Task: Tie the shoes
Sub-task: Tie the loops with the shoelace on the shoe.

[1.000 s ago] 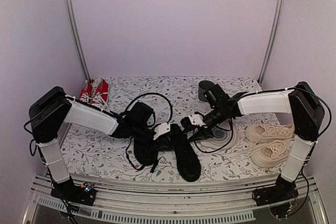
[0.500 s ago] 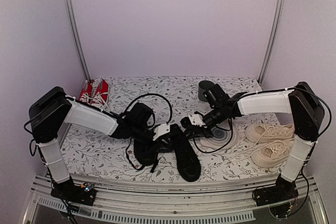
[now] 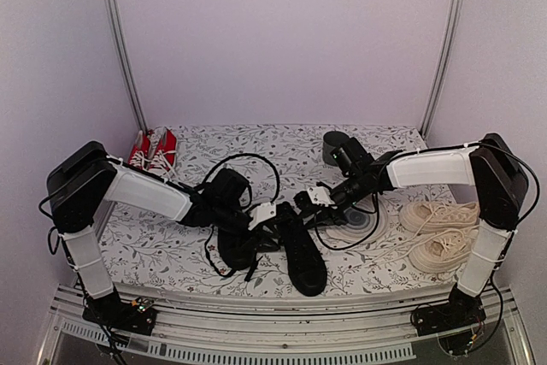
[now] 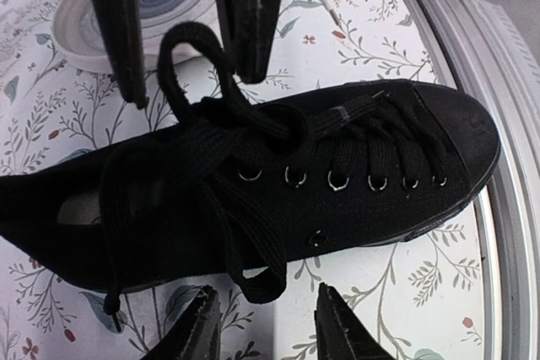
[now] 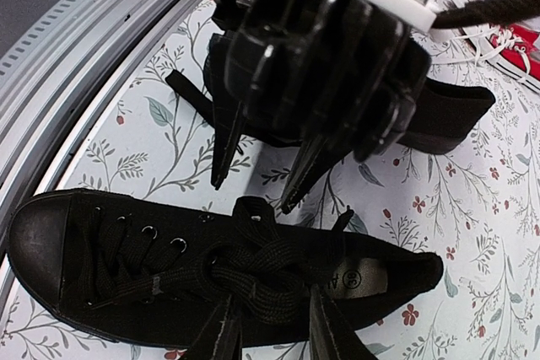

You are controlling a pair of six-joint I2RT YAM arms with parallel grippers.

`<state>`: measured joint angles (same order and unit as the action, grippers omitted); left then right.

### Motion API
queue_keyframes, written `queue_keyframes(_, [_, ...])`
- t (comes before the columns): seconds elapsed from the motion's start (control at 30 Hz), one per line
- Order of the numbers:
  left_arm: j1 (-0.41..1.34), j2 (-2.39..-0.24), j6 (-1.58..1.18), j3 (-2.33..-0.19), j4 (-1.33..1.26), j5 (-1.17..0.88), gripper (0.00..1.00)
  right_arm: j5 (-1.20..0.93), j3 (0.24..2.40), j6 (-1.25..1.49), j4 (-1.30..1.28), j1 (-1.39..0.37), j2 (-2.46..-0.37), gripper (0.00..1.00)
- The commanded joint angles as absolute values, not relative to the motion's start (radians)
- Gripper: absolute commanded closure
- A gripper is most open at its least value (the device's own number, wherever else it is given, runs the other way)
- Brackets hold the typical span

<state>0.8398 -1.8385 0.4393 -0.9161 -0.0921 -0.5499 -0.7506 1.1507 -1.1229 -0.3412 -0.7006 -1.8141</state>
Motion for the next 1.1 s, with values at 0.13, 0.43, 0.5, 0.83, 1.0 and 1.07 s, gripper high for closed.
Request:
queue_keyframes(0.13, [0.852,-1.843,0.429,-0.916,-0.119,-0.566,0.57,-0.759,1.166,-1.133,-0.340,-0.722,-1.802,0.67])
queue_keyframes(0.43, [0.859,-1.859,0.419,-0.913,-0.150,-0.561,0.58,-0.756,1.165,-1.123,-0.319,-0.730,-1.801,0.74])
queue_keyframes(0.5, [0.860,-1.867,0.418,-0.913,-0.158,-0.557,0.57,-0.748,1.164,-1.119,-0.319,-0.729,-1.798,0.76])
queue_keyframes(0.83, [0.860,-1.883,0.411,-0.914,-0.180,-0.557,0.60,-0.724,1.136,-1.087,-0.312,-0.729,-1.767,0.78])
queue_keyframes(1.0, [0.859,-1.889,0.400,-0.916,-0.187,-0.556,0.68,-0.701,1.132,-1.070,-0.306,-0.727,-1.763,0.89])
queue_keyframes(1.07, [0.860,-1.886,0.390,-0.913,-0.196,-0.556,0.76,-0.690,1.130,-1.060,-0.306,-0.727,-1.765,0.95])
